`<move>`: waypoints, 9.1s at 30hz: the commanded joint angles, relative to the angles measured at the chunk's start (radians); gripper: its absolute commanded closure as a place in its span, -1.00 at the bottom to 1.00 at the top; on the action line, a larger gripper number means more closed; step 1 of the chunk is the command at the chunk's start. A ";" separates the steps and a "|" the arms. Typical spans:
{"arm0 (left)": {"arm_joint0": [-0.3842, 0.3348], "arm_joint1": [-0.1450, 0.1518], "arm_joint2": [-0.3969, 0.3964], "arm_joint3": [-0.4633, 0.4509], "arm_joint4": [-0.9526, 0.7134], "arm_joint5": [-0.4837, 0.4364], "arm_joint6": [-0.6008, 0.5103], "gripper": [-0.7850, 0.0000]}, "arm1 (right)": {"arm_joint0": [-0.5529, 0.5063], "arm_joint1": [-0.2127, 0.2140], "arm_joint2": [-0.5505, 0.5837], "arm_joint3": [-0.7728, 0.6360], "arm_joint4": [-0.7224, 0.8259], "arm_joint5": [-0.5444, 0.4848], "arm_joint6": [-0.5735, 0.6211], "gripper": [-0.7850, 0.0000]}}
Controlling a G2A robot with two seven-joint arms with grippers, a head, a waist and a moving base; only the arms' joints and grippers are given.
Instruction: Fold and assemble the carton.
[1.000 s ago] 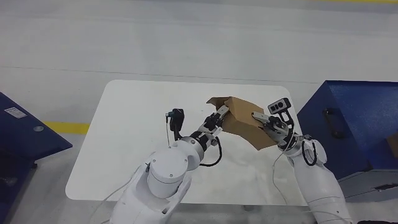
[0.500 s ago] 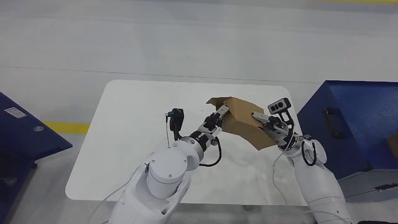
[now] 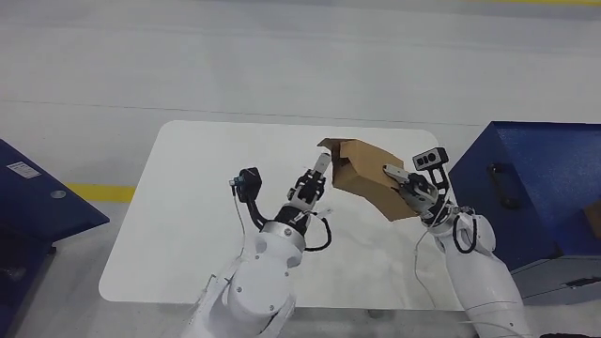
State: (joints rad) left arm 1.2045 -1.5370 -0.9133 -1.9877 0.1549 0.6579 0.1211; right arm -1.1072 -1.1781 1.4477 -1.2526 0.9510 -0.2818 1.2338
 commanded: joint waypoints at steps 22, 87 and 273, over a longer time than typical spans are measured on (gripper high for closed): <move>-0.064 -0.039 0.095 0.101 0.269 -0.058 0.094 0.02 | 0.002 -0.003 -0.013 0.016 0.010 0.002 0.051 1.00; 0.078 -0.048 -0.045 0.039 0.694 -0.128 -0.358 0.32 | 0.134 -0.002 -0.110 0.267 0.126 0.516 0.302 1.00; 0.465 -0.013 -0.076 -0.280 0.885 -0.494 -0.123 -1.00 | 0.618 0.048 -0.713 0.162 0.558 1.294 -1.379 1.00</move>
State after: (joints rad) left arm 1.6693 -1.5497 -0.9889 -2.2674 1.0396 0.1636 -0.0016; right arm -0.5227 -1.1229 0.7897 -1.1149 1.4030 1.0122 -0.0604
